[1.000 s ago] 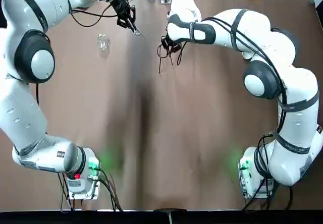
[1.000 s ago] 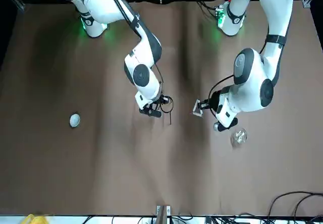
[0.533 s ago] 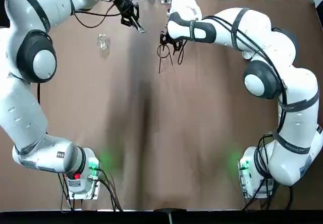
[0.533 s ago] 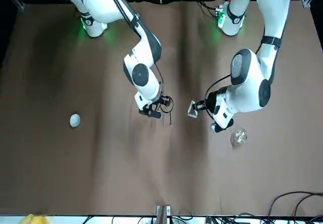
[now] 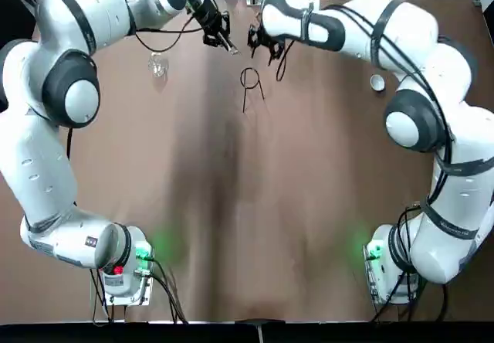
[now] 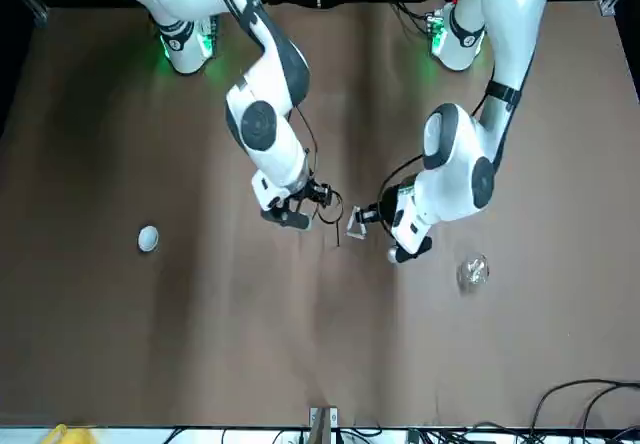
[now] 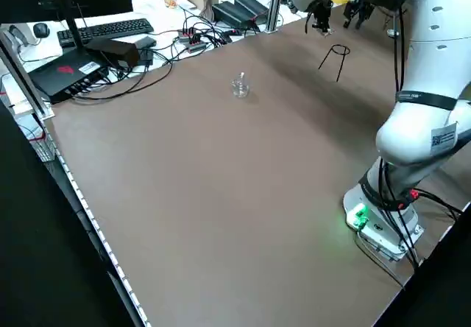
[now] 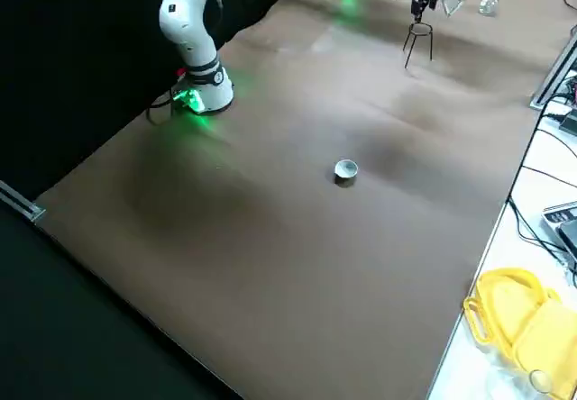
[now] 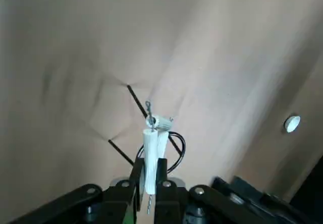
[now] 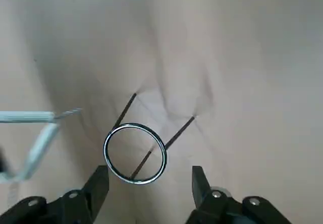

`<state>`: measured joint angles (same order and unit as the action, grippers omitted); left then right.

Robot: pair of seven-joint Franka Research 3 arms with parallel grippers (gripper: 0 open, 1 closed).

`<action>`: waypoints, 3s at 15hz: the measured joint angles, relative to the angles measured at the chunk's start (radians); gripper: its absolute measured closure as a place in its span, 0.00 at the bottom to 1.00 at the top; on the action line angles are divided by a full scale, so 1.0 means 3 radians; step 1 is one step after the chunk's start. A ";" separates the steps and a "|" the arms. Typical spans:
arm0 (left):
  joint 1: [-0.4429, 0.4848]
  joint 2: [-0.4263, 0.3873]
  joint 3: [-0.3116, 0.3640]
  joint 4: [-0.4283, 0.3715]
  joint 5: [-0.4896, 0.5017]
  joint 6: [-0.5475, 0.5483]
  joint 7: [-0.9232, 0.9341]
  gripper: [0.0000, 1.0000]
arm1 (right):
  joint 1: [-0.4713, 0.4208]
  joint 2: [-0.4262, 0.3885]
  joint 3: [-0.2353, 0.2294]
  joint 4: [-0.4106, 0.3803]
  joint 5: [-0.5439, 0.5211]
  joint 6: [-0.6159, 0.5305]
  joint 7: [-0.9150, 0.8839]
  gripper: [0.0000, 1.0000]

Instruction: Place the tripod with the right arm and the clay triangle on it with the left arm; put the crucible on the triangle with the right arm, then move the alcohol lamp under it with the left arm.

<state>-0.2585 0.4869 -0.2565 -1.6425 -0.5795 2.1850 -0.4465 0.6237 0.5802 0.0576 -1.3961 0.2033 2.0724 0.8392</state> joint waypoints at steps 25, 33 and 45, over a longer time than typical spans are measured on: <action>-0.0414 0.0221 0.0031 -0.0010 -0.0063 -0.0033 -0.0199 0.87 | -0.1788 -0.0795 -0.0042 -0.1165 -0.0310 -0.0814 -0.2577 0.28; -0.0407 0.0222 0.0050 -0.0013 0.0069 -0.0130 -0.0204 0.87 | -0.2260 -0.0820 -0.0041 -0.1407 -0.0312 -0.0800 -0.3531 0.28; -0.0323 0.0175 0.0055 0.0073 0.0308 -0.0126 -0.0316 0.24 | -0.2725 -0.0755 -0.0041 -0.1616 -0.0356 -0.0354 -0.3807 0.29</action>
<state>-0.3553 0.5395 -0.2402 -1.6207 -0.4870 2.1473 -0.5413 -0.1937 0.3535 0.0452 -1.8808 0.0964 1.9661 -0.3029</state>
